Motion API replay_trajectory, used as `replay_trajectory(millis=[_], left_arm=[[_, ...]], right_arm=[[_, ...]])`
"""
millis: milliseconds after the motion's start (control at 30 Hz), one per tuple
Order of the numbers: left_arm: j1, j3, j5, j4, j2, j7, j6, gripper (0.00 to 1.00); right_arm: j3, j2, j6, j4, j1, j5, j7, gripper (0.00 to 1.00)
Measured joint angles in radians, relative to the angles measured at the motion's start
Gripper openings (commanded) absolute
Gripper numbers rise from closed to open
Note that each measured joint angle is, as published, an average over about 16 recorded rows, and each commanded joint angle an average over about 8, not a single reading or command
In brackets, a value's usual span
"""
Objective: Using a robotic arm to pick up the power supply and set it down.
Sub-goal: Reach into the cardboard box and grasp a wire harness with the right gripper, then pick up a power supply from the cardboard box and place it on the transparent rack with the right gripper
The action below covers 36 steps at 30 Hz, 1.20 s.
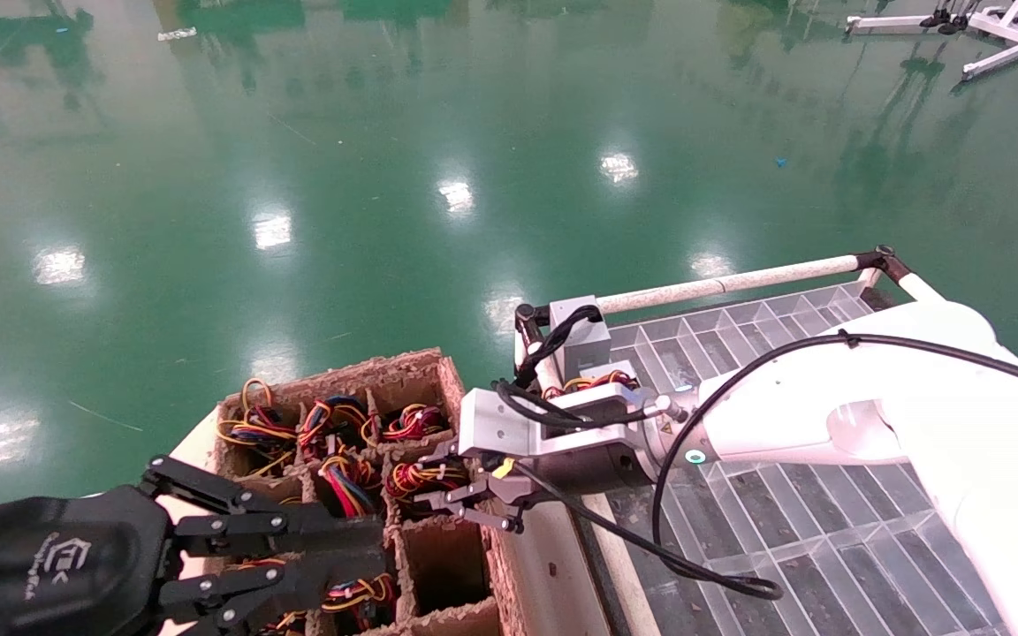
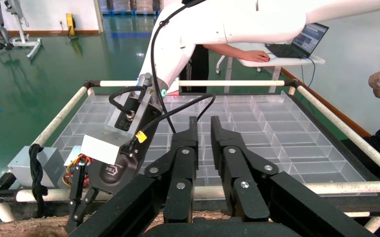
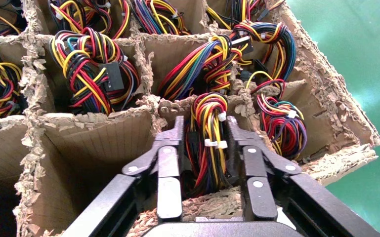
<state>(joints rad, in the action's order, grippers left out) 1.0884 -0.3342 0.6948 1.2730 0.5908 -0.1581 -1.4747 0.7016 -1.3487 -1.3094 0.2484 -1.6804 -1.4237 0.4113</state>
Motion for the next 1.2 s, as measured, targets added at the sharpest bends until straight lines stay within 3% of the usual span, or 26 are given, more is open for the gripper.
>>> replay_trajectory(millis=[633,1200], left_arm=[[0.000,0.000,0.000,0.000,0.000,0.000,0.000,1.00],[0.000,-0.001,-0.001,0.000,0.000,0.000,0.000,1.00]], right_arm=[[0.010,0.015,-0.031,-0.020,-0.036,0.049,-0.014,0.00],[-0.088,0.111,-0.122,0.014,-0.133,0.197,-0.052,0.00]])
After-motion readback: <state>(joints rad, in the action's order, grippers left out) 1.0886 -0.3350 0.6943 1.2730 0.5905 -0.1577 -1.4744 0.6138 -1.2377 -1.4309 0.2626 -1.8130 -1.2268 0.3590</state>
